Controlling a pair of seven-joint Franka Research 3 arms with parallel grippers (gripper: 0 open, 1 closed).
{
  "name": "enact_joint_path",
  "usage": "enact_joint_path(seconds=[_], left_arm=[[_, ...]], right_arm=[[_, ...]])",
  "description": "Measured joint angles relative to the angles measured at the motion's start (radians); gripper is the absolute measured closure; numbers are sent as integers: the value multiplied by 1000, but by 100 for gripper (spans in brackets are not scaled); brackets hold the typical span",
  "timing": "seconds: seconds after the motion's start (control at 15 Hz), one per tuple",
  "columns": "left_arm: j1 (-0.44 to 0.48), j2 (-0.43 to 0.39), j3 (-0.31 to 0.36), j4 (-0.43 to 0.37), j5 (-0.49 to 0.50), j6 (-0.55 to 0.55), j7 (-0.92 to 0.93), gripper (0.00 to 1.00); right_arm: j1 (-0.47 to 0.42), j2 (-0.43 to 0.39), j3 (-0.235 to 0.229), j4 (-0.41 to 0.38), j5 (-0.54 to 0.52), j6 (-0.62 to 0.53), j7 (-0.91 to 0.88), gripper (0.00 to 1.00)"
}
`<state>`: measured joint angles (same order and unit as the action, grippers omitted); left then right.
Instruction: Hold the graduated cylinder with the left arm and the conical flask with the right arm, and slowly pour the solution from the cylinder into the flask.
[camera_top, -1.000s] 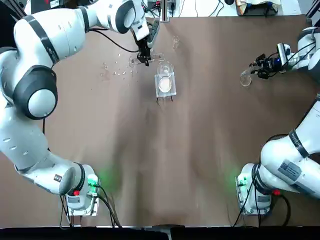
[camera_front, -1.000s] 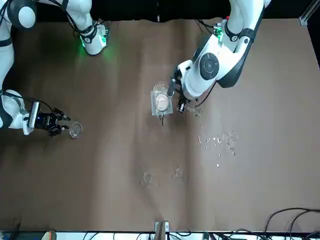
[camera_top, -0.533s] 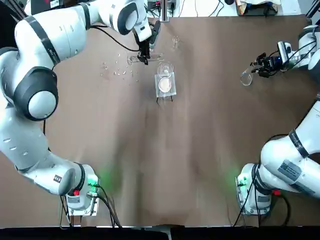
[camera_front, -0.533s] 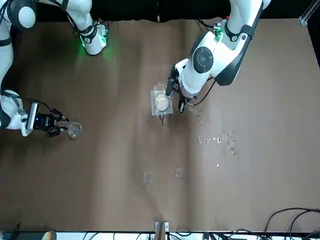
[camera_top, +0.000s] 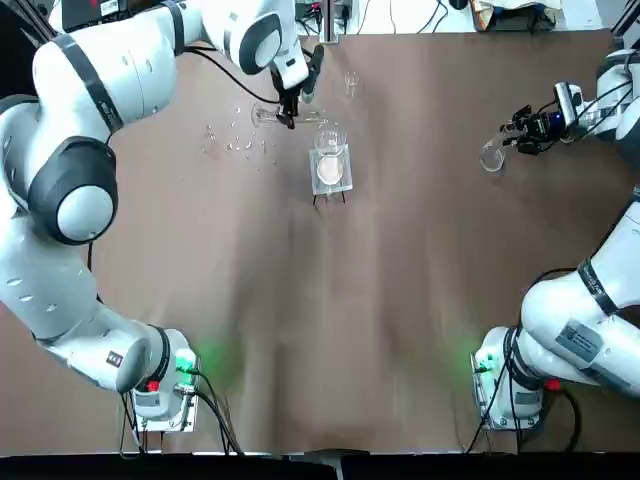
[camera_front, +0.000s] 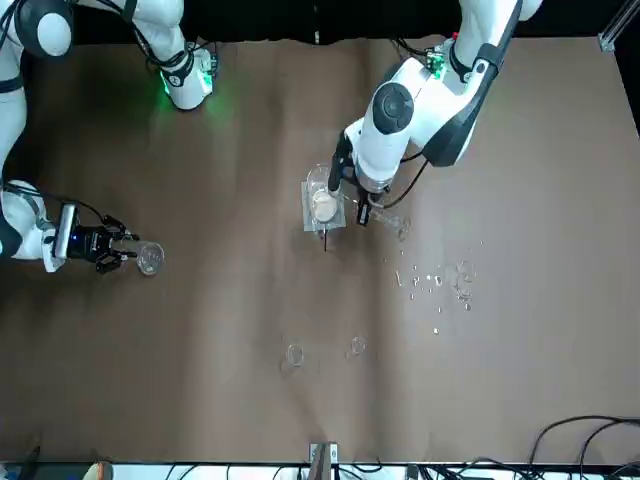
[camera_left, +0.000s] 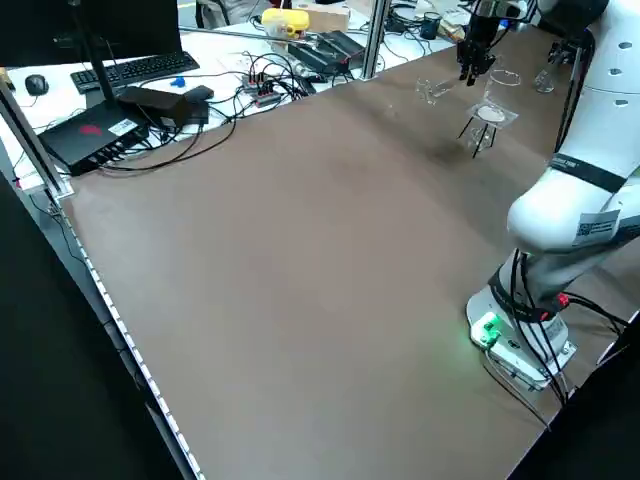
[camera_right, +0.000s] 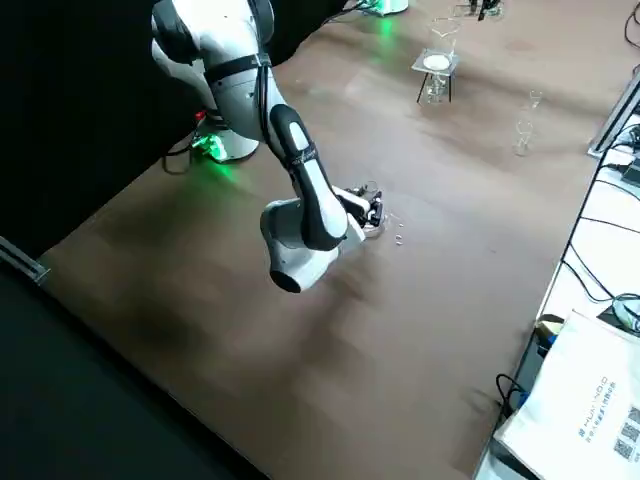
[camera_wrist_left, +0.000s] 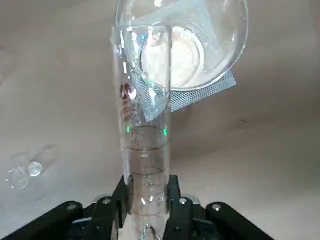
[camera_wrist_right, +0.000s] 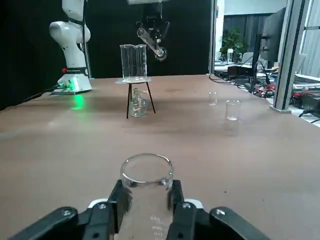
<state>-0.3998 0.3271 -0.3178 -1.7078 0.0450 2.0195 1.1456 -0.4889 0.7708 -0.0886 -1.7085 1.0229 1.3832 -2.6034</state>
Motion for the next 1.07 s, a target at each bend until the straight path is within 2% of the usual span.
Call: enact_joint_path(seconds=[0.6, 1.07], left_arm=[[-26, 0, -1, 1, 68, 0, -9, 66], [-39, 0, -1, 1, 128, -3, -10, 66]], right_arm=[[6, 0, 2, 31, 0, -24, -1, 60], [64, -46, -1, 91, -45, -20, 45, 60]])
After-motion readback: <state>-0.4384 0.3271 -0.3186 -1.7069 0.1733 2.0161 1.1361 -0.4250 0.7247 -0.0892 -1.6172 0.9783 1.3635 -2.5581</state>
